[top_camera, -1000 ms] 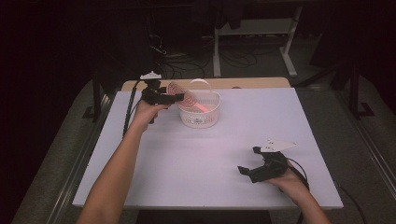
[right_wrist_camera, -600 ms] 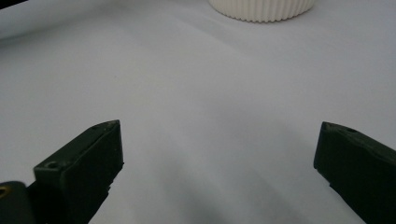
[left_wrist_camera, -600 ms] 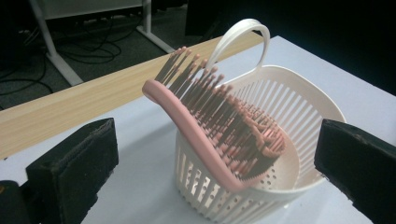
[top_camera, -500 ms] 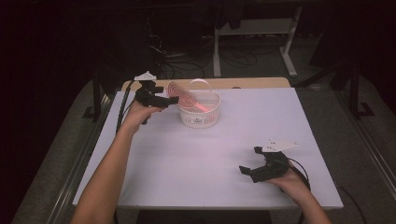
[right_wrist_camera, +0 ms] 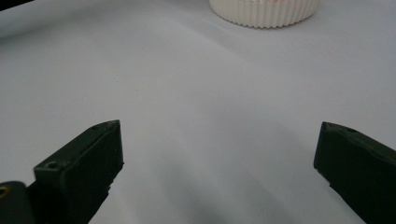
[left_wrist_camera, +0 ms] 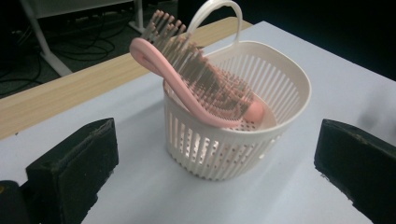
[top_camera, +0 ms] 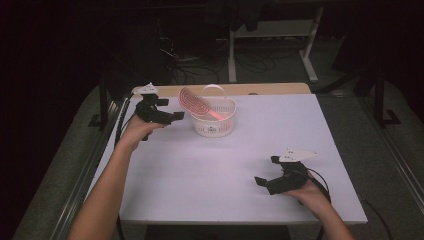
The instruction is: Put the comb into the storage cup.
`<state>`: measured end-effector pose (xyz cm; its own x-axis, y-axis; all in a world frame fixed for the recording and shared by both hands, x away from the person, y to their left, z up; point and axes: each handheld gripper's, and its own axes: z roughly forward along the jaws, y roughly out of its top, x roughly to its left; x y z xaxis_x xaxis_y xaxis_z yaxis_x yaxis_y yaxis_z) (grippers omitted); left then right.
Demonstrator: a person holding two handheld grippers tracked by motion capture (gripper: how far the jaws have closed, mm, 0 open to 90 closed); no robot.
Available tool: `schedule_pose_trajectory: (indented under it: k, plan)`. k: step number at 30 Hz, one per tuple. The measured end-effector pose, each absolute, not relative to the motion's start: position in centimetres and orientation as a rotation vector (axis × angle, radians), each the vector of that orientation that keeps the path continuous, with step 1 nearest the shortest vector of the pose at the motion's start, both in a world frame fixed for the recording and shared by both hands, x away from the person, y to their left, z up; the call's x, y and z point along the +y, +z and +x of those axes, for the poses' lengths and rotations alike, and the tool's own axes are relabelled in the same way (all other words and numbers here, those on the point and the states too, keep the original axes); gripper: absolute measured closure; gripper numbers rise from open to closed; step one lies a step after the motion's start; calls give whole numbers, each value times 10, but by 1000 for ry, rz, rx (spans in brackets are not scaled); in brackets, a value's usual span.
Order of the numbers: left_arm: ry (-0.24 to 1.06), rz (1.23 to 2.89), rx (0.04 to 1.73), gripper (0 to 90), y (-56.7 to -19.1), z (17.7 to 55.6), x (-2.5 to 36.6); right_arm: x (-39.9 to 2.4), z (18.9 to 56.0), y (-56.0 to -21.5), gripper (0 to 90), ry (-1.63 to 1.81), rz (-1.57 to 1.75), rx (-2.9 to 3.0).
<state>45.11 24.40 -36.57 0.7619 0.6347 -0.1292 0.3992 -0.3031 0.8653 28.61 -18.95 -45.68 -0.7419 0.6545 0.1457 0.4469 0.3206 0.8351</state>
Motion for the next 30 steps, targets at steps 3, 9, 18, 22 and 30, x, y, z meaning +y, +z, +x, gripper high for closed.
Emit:
schedule_pose_trajectory:
  k: [3,9,18,22,30]
  plan:
    - [290,1938,779,0,-368,443,246,-190,286,-457,9,1387,1007,2365]
    - [282,1930,770,0,-375,426,251,-192,285,-457,9,1382,1013,2358]
    - [266,1931,744,0,-384,400,250,-198,285,-457,9,1376,1030,2349]
    - [257,1940,737,0,-387,393,249,-199,285,-456,9,1384,1028,2347]
    - [245,1930,740,5,-395,374,256,-200,285,-456,9,1384,1025,2346]
